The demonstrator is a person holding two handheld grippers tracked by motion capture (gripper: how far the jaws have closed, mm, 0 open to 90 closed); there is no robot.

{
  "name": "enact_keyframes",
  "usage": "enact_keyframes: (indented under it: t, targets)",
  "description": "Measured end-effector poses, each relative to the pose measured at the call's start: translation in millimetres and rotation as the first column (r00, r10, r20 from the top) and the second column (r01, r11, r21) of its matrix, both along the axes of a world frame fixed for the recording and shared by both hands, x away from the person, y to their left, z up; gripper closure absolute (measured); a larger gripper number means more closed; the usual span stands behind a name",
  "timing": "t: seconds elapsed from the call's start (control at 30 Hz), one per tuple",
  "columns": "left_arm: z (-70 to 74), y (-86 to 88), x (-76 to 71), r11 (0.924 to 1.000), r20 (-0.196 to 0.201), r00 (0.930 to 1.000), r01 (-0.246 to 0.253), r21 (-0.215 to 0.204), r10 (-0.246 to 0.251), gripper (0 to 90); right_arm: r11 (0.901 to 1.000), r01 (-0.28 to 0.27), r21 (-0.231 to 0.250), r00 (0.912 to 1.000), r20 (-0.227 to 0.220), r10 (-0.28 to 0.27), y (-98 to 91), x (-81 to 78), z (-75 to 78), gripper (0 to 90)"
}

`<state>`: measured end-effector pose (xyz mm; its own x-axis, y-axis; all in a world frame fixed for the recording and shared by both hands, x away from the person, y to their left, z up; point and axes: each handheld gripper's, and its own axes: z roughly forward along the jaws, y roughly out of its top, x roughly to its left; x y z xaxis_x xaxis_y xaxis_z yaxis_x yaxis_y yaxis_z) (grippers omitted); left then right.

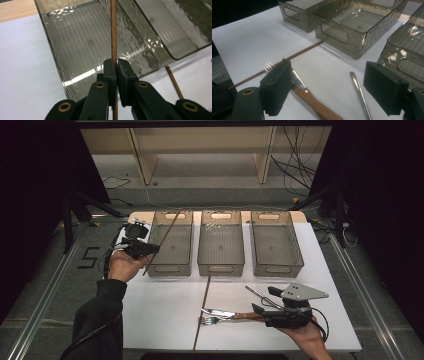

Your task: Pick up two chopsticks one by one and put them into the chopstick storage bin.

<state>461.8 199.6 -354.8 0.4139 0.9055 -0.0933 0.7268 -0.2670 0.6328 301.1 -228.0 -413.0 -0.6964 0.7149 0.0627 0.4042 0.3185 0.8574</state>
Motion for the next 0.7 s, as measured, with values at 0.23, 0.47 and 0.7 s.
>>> enact_keyframes:
  t: [0.23,0.47,0.7]
  targets:
    - [-1.3,-1.4,19.5,0.9998,-0.011,0.9998,-0.018,-0.008,0.018,85.6,0.9998,0.0,0.019,1.0,0.001,0.0,-2.1,-0.8,-0.9,23.3]
    - [-2.9,-3.4,42.1,0.9995,-0.018,0.9994,-0.03,-0.004,0.03,85.6,0.9998,-0.004,0.02,1.0,0.001,0.004,-2.6,-1.0,-0.9,23.3]
    - [-5.6,-6.3,58.0,0.9993,-0.004,0.9994,-0.035,0.013,0.035,85.6,0.9996,-0.008,0.025,1.0,0.004,0.008,-3.6,-1.3,-0.7,23.3]
